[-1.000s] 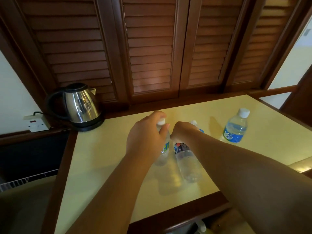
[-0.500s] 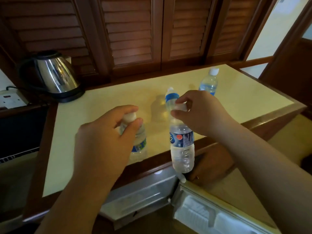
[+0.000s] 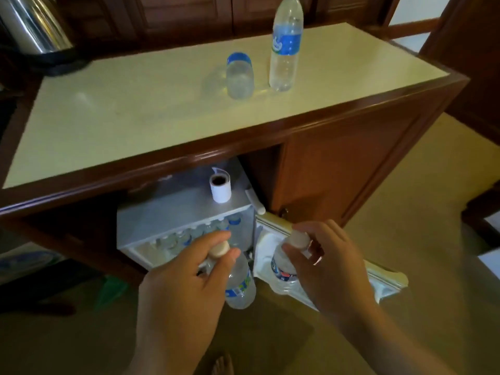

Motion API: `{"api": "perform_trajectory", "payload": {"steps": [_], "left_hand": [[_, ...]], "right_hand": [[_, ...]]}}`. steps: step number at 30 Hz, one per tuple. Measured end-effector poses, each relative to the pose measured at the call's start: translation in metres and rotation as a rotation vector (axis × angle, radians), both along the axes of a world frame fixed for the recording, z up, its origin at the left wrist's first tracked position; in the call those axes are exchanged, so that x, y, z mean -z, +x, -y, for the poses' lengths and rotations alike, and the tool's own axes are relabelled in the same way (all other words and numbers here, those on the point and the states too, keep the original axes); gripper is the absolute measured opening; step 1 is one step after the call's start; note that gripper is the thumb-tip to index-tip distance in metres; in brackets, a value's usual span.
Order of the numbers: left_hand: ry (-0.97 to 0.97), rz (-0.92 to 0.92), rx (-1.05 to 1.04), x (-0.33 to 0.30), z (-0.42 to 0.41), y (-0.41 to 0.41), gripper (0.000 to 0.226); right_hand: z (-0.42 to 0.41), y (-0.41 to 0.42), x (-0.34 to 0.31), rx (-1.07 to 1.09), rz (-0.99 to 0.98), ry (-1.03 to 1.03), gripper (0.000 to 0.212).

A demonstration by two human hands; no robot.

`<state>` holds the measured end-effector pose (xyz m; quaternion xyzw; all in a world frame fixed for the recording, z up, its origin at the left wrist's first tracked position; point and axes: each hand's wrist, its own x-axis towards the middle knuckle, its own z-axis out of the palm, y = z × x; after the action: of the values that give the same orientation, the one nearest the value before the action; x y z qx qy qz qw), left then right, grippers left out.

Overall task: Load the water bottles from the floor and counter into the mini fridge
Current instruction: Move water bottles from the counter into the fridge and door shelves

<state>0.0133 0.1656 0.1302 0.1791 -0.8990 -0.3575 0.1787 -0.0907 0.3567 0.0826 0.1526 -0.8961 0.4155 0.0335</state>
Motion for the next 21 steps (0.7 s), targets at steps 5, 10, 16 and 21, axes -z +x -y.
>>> {"api": "perform_trajectory", "payload": {"steps": [5, 10, 16, 21], "left_hand": [[0.072, 0.126, -0.022, 0.099, -0.022, 0.007, 0.034], [0.118, 0.111, -0.071, 0.194, -0.034, 0.004, 0.021], [0.185, 0.122, -0.083, 0.302, -0.033, -0.004, 0.02], [0.159, 0.135, -0.025, 0.365, -0.03, -0.007, 0.023]], "right_hand": [[-0.012, 0.02, 0.127, 0.04, 0.135, 0.139, 0.034], [-0.008, 0.011, 0.246, 0.109, 0.168, 0.175, 0.034], [0.006, -0.001, 0.362, 0.174, 0.046, 0.183, 0.029], [0.003, -0.007, 0.437, 0.15, -0.101, 0.211, 0.027]]}}
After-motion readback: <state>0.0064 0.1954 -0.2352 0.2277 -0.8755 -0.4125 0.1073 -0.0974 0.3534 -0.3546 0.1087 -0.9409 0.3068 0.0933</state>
